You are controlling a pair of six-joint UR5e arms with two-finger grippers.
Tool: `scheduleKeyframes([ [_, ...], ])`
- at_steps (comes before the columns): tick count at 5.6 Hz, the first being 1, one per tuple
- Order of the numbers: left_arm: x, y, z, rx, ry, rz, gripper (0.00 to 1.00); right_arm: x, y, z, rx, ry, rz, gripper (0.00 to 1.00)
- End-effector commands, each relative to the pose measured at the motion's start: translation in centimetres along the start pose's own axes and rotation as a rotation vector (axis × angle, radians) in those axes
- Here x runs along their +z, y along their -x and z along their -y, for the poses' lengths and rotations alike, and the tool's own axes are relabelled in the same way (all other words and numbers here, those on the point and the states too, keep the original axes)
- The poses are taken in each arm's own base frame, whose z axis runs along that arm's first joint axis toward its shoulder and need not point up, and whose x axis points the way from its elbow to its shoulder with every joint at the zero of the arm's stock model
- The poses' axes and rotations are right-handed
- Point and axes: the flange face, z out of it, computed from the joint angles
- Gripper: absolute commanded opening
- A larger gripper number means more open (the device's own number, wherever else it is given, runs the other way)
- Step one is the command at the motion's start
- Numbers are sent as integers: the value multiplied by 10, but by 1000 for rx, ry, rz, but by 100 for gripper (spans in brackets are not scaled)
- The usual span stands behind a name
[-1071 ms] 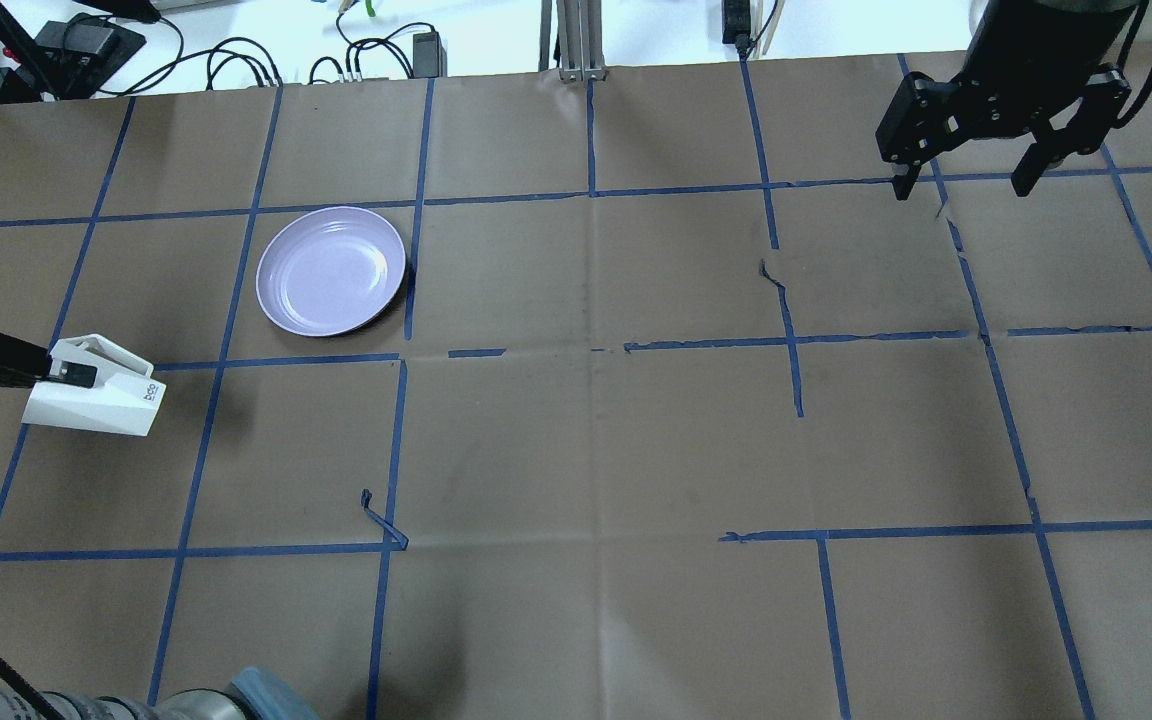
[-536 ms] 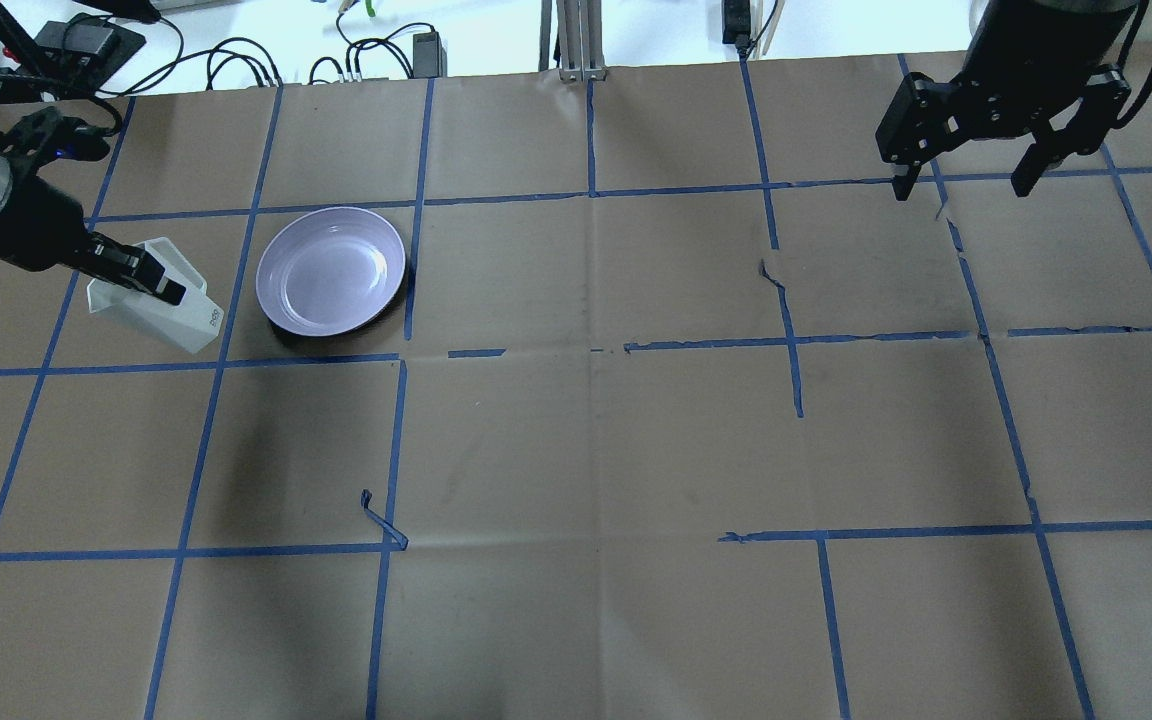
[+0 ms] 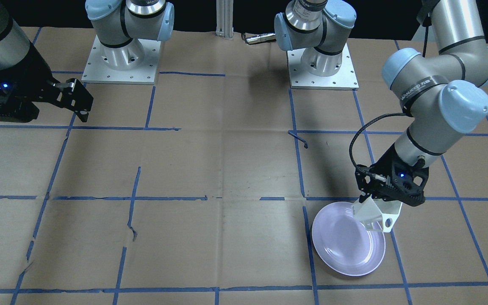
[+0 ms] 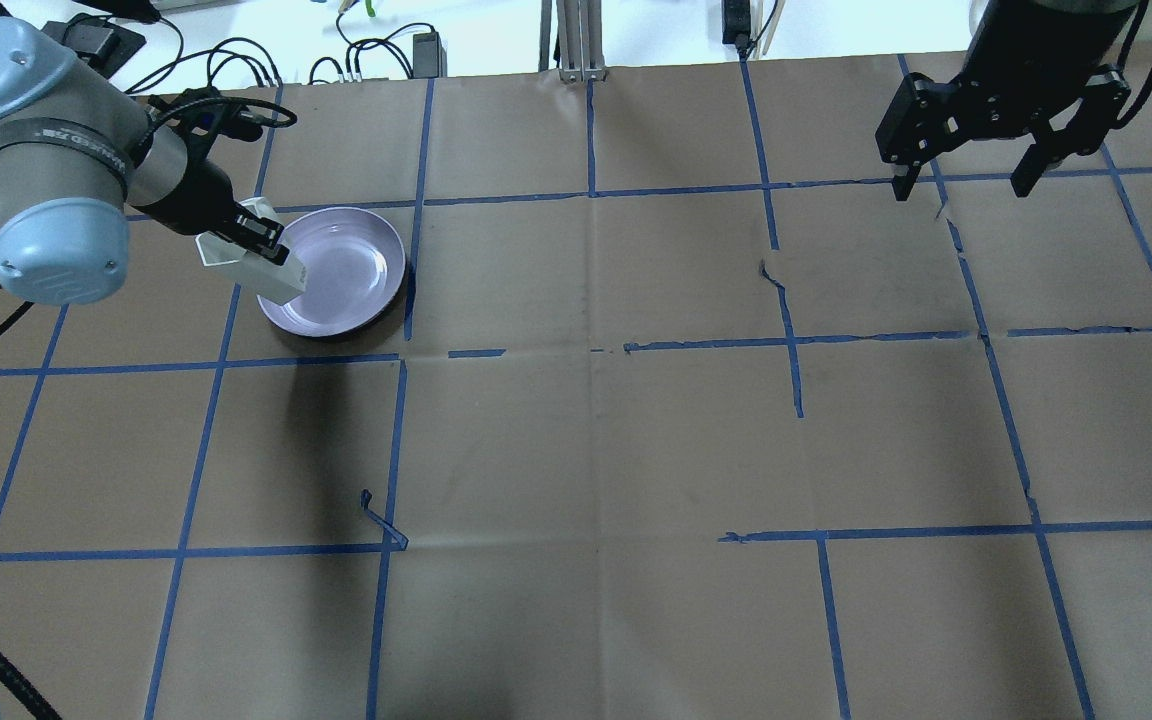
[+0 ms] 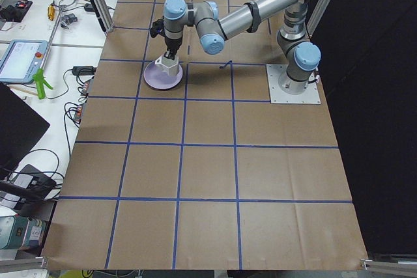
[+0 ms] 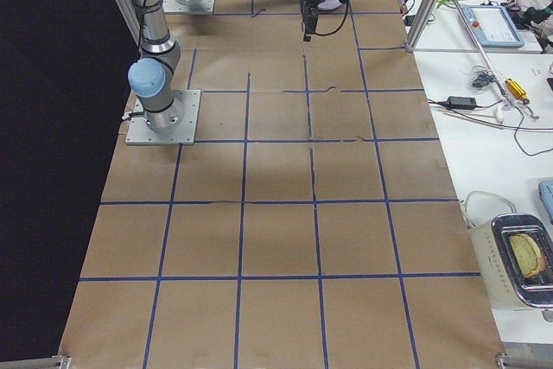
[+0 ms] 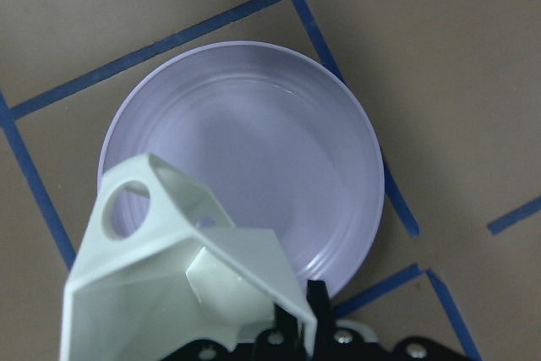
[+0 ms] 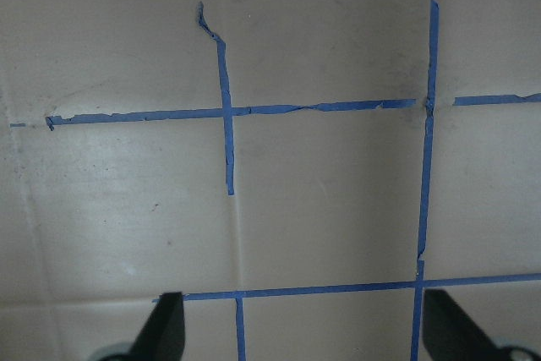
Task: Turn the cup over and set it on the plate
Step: 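Carry the mug with the left gripper over the lavender plate, turning it upright, then lower the upright mug onto the plate and open the left gripper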
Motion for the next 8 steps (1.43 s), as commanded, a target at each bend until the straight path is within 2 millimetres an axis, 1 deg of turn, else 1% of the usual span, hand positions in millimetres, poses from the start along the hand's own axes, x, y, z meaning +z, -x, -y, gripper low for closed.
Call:
scheduleKeyframes([
  [1,45,-26,23,72,19,76,0,0,0,0,0,0,0,100],
  [2,59,-38,29,94,27,69,0,0,0,0,0,0,0,100],
  [3,62,-39,26,92,33,63,3,0,0,0,0,0,0,100],
  [4,61,-37,28,89,33,65,97,0,0,0,0,0,0,100],
  [6,52,-35,27,76,35,70,98,0,0,0,0,0,0,100],
  [7,39,-41,26,23,46,62,98,0,0,0,0,0,0,100],
  [8,-4,-47,35,-25,74,46,98,0,0,0,0,0,0,100],
])
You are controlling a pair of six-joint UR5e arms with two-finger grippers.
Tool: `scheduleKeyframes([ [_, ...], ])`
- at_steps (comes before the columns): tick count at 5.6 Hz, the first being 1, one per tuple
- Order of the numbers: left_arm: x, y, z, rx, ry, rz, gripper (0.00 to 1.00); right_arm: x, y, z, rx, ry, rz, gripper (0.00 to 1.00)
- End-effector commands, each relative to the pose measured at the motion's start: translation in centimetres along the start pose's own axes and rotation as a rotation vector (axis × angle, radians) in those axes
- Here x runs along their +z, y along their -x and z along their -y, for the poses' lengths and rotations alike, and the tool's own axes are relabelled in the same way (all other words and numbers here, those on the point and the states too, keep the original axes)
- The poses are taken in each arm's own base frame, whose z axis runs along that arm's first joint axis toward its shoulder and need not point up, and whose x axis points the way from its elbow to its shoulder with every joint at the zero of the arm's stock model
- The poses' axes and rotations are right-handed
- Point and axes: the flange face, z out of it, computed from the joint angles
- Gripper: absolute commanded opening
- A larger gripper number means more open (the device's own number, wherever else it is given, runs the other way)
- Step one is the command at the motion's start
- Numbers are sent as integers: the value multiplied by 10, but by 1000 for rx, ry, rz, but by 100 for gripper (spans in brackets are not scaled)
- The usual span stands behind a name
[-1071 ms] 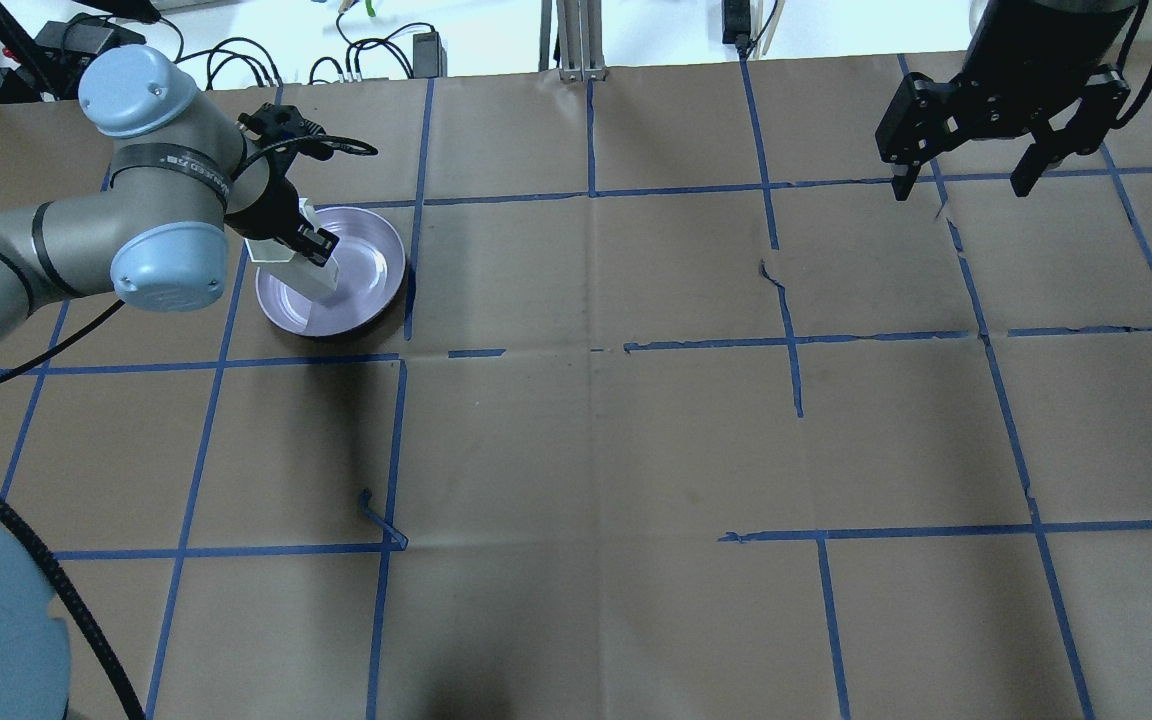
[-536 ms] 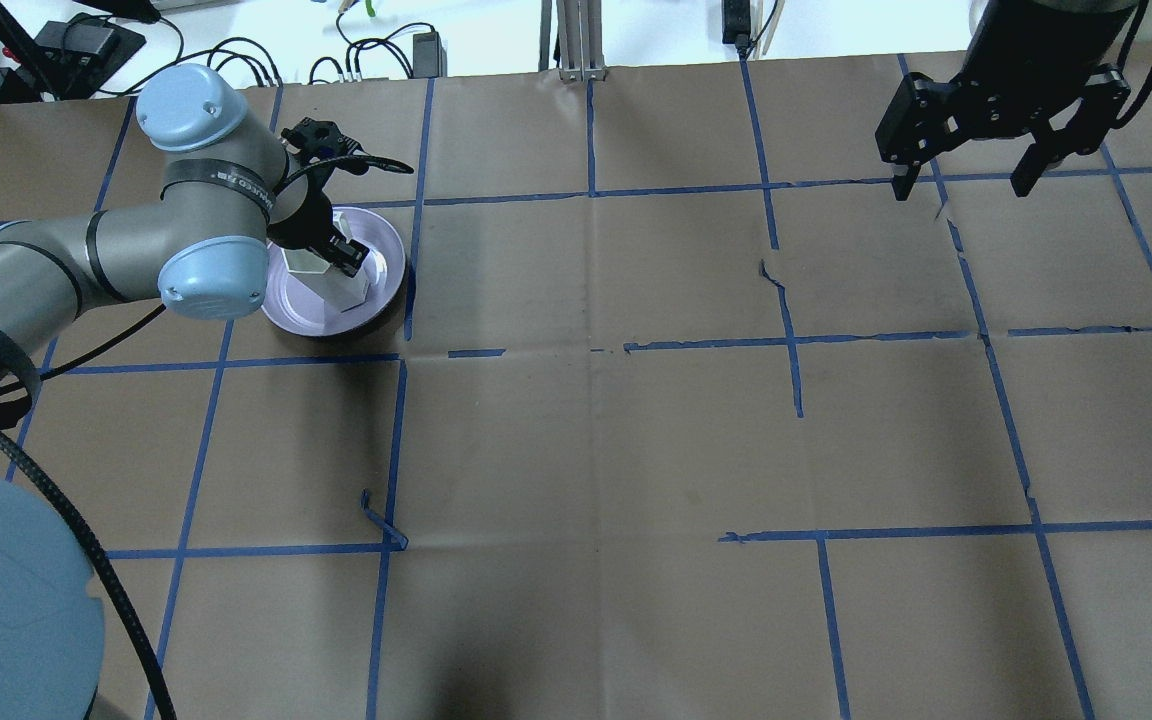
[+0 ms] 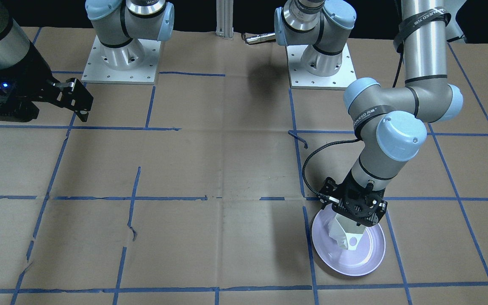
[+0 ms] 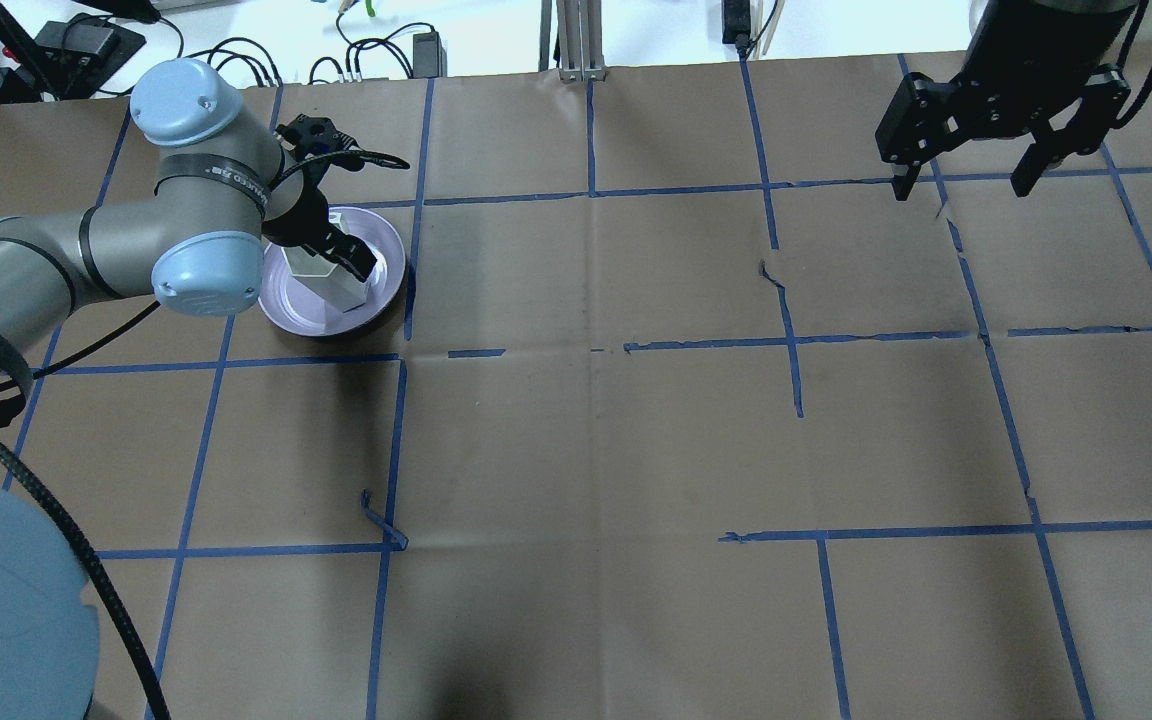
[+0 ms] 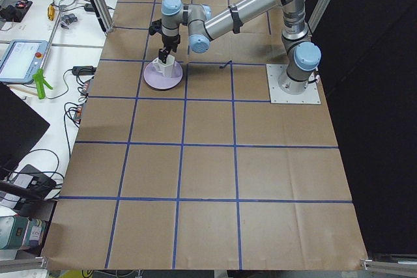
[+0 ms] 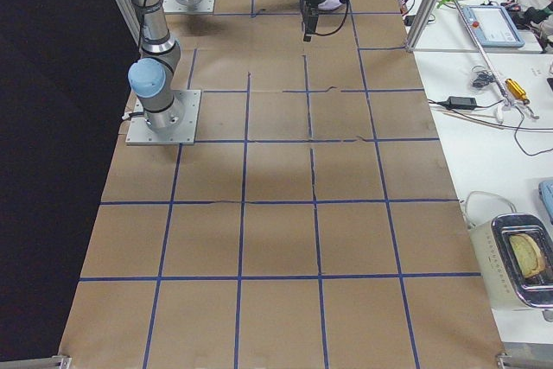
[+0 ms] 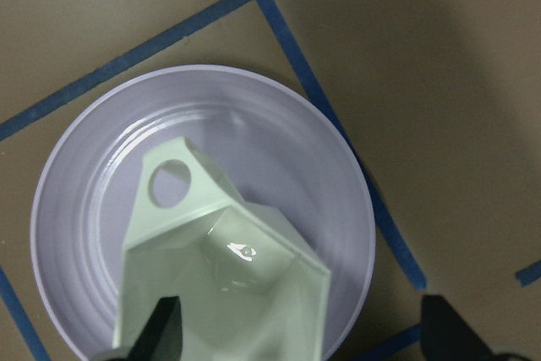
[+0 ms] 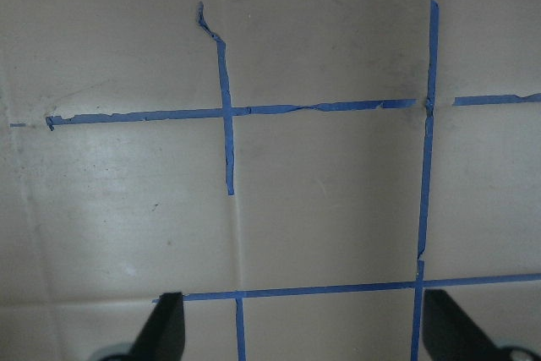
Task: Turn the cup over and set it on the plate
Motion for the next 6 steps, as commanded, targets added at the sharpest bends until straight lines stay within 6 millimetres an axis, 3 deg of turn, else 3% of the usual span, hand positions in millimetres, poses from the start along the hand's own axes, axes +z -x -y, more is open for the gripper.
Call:
scheduleKeyframes([
  [1,-76,-6,13,-178,74,-39,98,0,0,0,0,0,0,100],
  [2,-120,-25,26,-216,121,-60,98,0,0,0,0,0,0,100],
  [4,-179,-67,34,-298,165,-23,98,0,0,0,0,0,0,100],
  [6,-228,-90,7,-315,148,-15,98,0,0,0,0,0,0,100],
])
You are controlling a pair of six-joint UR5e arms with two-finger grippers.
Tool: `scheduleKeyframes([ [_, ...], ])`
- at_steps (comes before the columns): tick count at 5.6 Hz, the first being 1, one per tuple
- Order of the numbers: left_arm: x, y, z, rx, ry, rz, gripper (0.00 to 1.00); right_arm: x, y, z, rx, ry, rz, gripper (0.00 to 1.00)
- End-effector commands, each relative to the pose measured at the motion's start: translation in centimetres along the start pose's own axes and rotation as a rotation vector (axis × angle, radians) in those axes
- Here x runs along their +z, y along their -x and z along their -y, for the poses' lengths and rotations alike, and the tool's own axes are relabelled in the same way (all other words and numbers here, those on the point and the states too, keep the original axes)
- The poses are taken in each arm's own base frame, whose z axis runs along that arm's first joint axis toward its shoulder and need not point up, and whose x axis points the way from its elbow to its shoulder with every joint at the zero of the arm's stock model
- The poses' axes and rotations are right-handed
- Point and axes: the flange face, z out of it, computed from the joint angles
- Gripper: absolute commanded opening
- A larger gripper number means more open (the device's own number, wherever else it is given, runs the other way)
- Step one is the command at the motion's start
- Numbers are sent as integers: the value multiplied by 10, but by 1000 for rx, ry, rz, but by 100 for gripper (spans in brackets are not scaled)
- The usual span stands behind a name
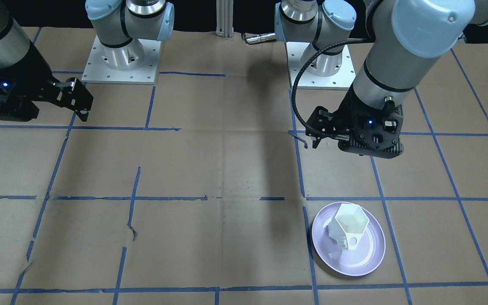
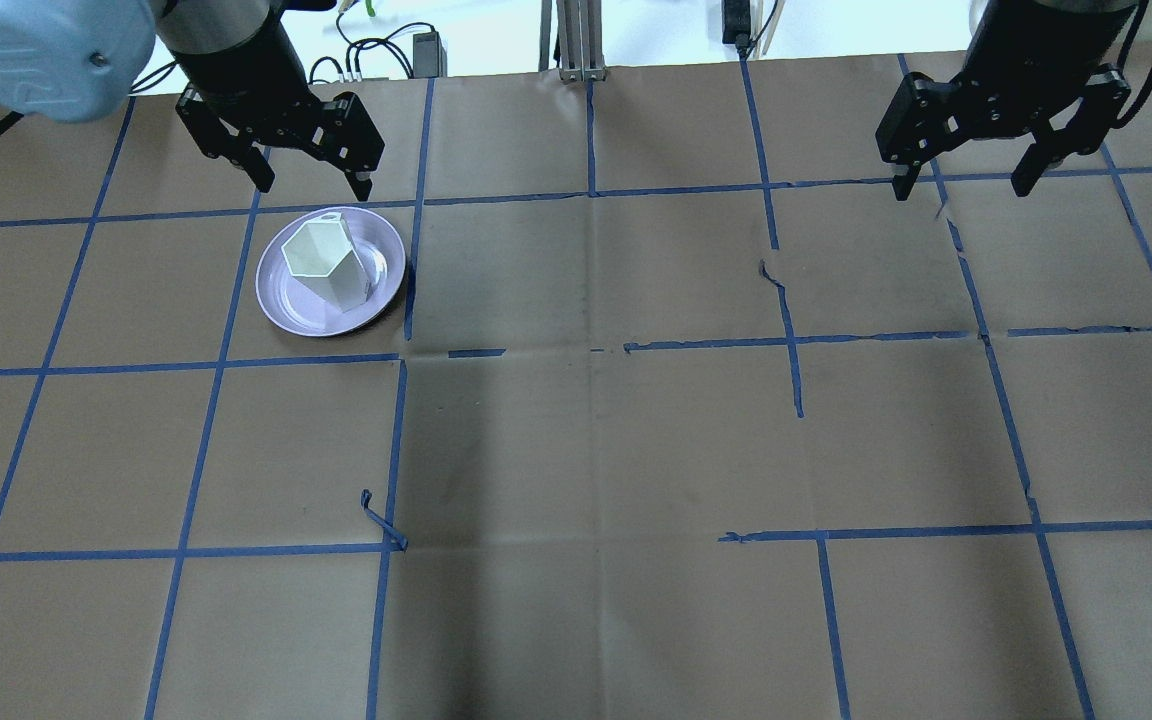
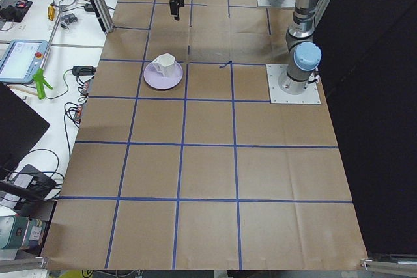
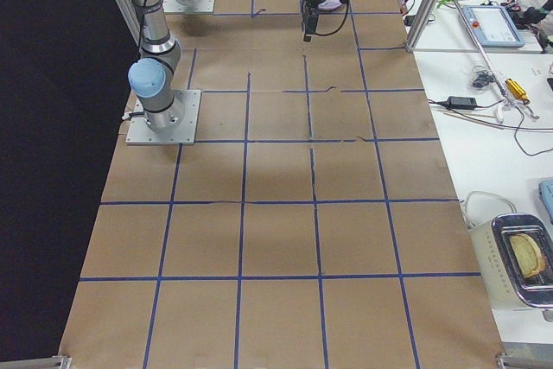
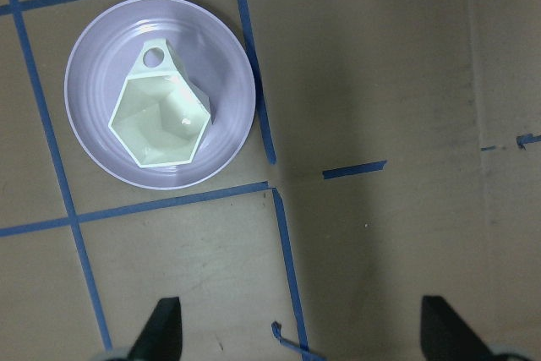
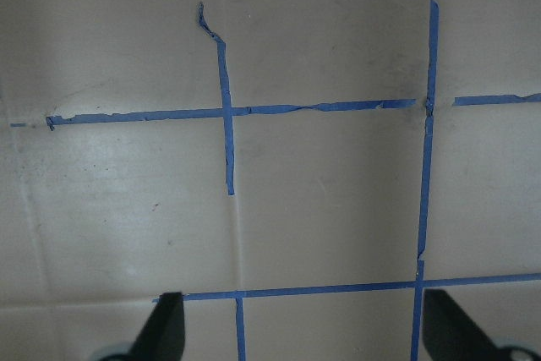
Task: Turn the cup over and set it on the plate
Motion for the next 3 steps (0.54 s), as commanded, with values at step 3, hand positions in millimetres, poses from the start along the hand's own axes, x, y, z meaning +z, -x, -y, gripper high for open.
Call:
scheduleKeyframes([
  [3,-18,-28,-47,-20,-11,11,98,0,0,0,0,0,0,100],
])
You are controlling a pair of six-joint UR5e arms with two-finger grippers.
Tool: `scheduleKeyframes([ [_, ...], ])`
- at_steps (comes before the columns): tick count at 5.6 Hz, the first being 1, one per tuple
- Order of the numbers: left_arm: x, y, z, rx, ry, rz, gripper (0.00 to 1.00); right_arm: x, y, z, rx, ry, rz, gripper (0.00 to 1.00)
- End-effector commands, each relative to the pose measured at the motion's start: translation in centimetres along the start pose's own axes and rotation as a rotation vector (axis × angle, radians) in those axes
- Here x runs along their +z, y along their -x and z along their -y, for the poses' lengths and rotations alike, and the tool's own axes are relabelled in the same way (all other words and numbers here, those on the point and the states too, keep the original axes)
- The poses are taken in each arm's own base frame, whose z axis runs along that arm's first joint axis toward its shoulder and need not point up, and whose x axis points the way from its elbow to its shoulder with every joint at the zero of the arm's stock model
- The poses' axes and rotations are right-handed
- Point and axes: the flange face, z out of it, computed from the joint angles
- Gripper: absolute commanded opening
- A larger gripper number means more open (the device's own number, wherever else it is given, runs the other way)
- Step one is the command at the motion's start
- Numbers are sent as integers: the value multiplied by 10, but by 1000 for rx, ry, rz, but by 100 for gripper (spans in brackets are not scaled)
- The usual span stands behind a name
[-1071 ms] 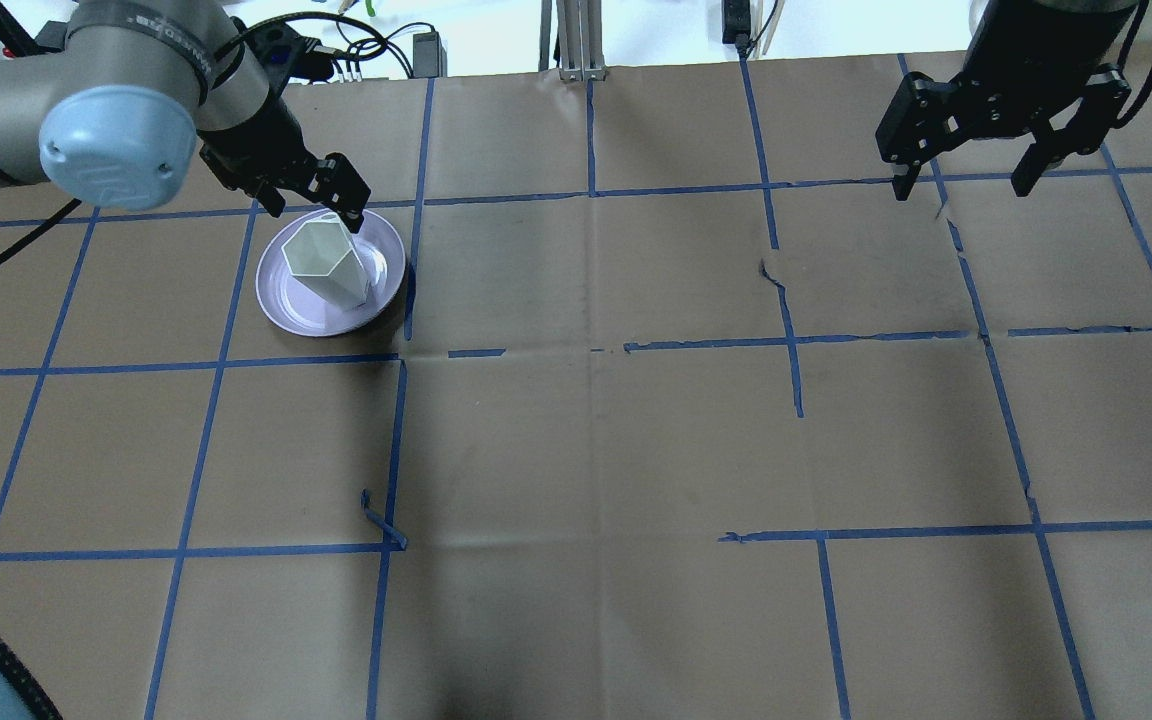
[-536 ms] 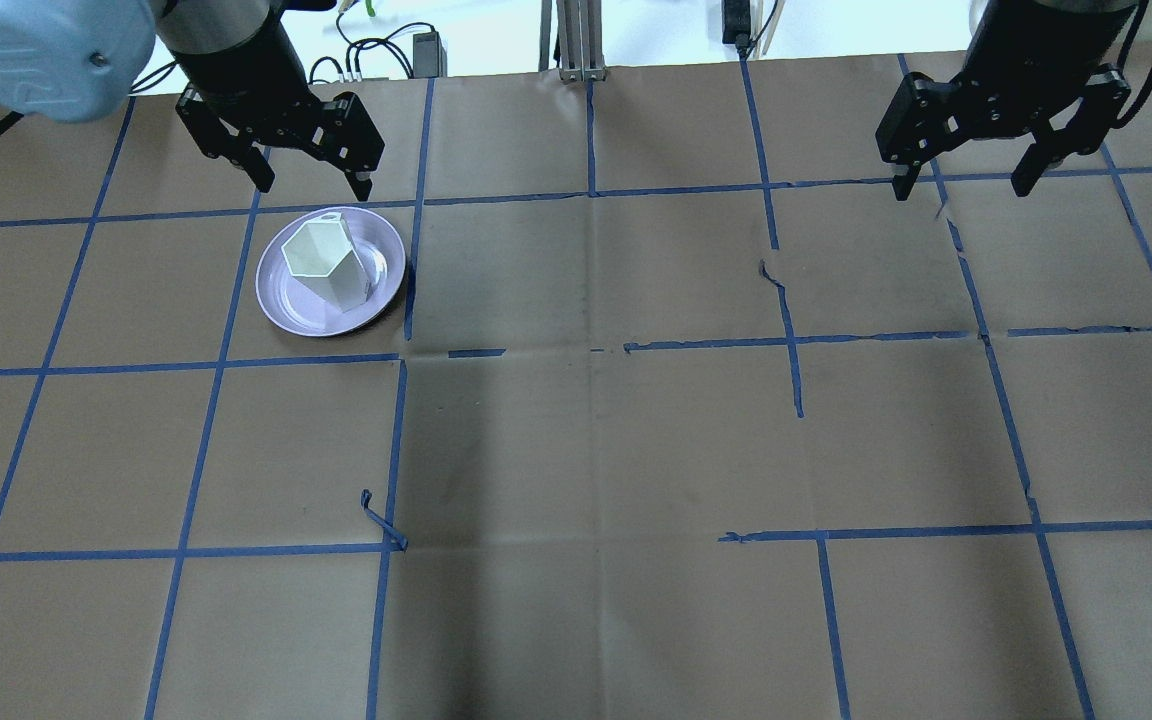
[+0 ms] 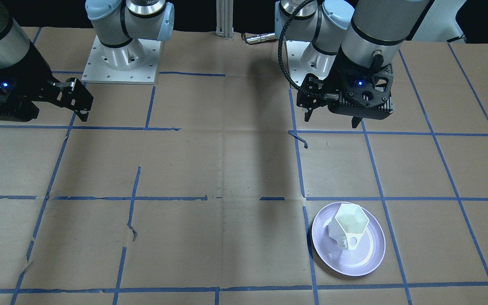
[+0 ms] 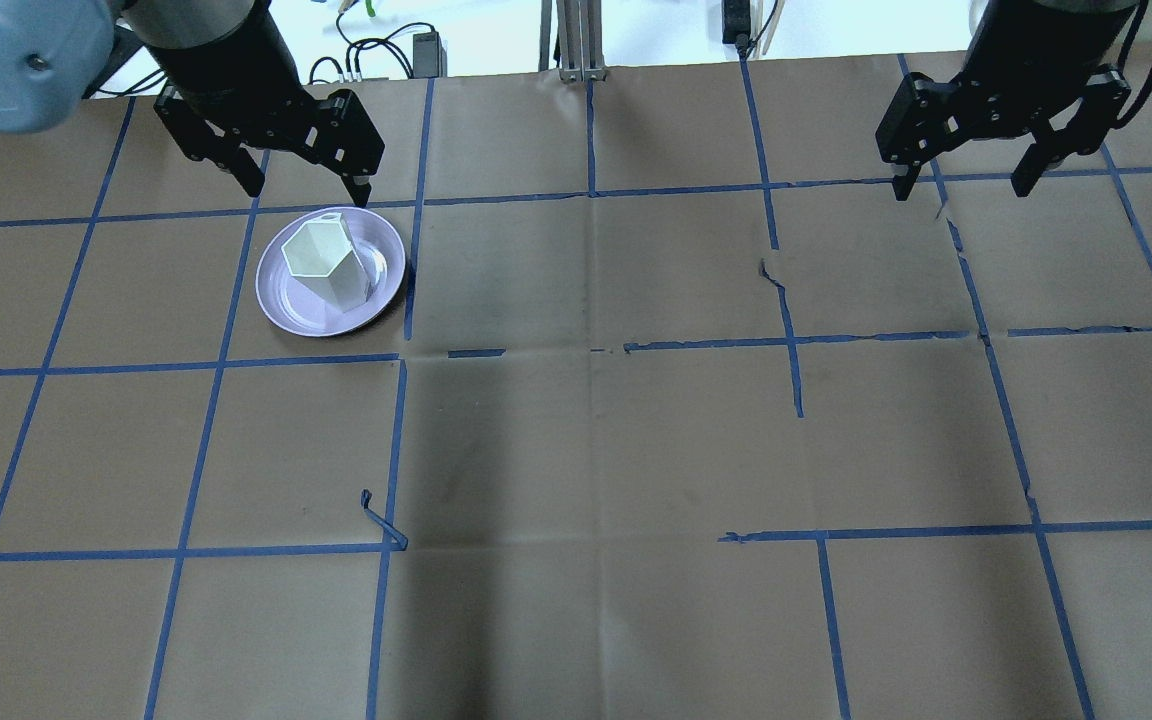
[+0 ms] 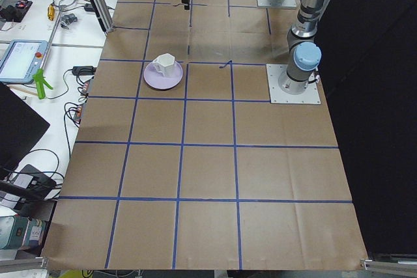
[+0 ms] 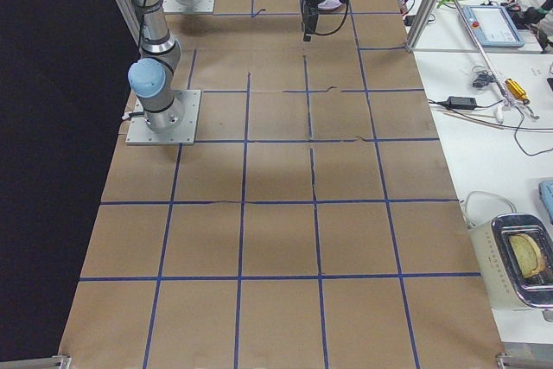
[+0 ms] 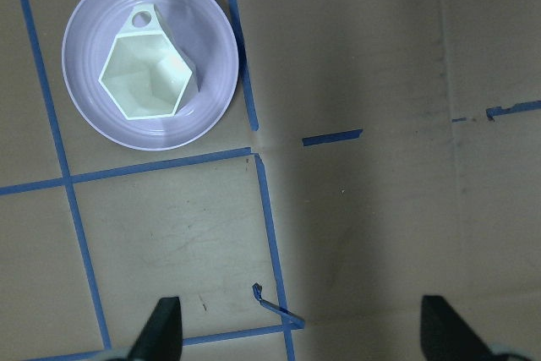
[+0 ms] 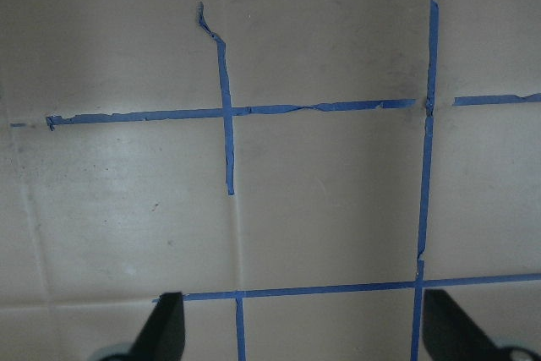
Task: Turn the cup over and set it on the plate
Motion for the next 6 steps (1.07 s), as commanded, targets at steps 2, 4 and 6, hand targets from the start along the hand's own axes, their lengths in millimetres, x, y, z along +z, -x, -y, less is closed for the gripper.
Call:
scheduleKeyframes([
  [2,3,-3,-15,-6,2,-2,98,0,0,0,0,0,0,100],
  [4,2,2,-12,-12,-14,-1,98,0,0,0,0,0,0,100],
  [6,1,3,-13,-13,-18,0,98,0,0,0,0,0,0,100],
])
